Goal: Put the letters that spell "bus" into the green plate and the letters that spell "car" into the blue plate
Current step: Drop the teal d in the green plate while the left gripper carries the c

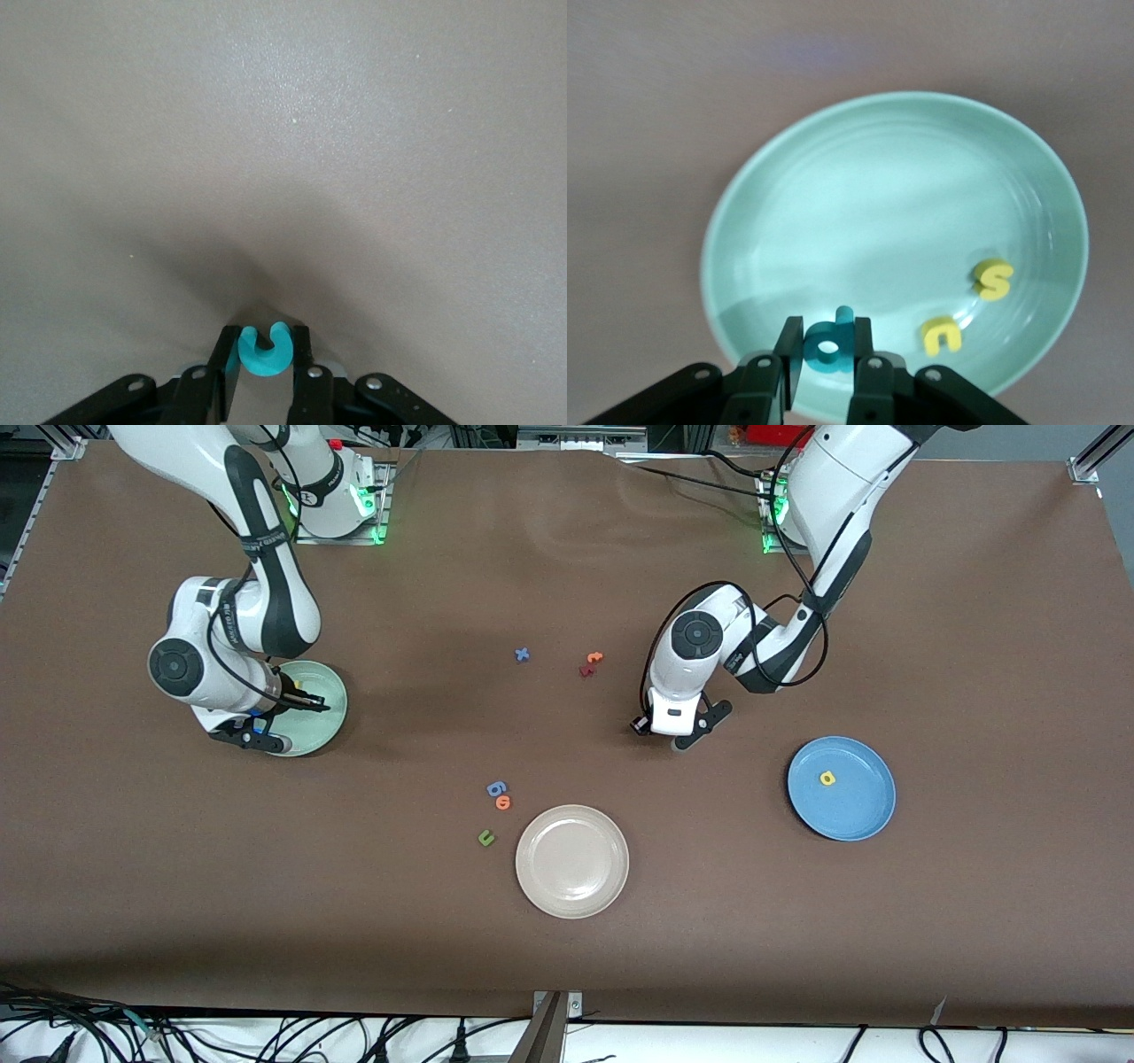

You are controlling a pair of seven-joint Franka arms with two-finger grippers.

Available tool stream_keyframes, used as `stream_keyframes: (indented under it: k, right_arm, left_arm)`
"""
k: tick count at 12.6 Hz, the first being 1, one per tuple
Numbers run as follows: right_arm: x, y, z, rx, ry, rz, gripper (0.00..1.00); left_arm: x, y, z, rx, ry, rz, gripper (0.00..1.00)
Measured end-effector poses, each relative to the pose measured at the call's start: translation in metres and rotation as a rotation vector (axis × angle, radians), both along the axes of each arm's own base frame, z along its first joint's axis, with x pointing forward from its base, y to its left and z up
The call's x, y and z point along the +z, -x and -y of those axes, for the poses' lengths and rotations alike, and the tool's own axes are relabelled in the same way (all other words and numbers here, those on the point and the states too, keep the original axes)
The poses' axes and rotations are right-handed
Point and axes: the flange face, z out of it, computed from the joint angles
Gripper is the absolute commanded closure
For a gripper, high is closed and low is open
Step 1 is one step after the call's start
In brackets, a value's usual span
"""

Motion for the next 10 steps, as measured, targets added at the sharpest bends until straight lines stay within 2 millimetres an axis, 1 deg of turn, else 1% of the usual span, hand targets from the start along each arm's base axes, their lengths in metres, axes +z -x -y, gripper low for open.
stream_keyframes:
  k: [1,2,3,5,7,8,9,10]
  right_arm:
    - [-0.008,0.004,0.002,0.005,0.007,-0.002,0.52]
    - [-0.011,0.006,0.003,0.008,0.010,-0.003,0.01]
    - [-0.011,0.005,0.002,0.010,0.010,-0.003,0.00]
    - [-0.007,0.003,0.001,0.012,0.007,0.004,0.00]
    - [0.002,-0.003,-0.001,0.015,-0.002,0.007,0.00]
    - [0.013,-0.010,-0.003,0.014,-0.013,0.001,0.00]
    - [0.031,-0.020,-0.002,0.007,-0.025,-0.014,0.00]
    - [0.055,-0.032,0.001,-0.003,-0.038,-0.029,0.00]
  left_arm:
    - [0.000,0.000,0.000,-0.006,-0.003,-0.002,0.79]
    - [0.000,-0.001,-0.001,-0.016,-0.014,-0.011,0.79]
    - [0.002,-0.005,-0.002,-0.027,-0.029,-0.022,0.79]
    - [0.014,-0.018,-0.001,-0.078,-0.063,-0.045,0.80]
    - [0.027,-0.033,-0.006,-0.167,-0.087,-0.062,0.80]
    - [0.031,-0.042,-0.014,-0.225,-0.093,-0.071,0.80]
    - [0.033,-0.051,-0.027,-0.291,-0.095,-0.082,0.80]
    - [0.036,-0.062,-0.044,-0.360,-0.096,-0.096,0.80]
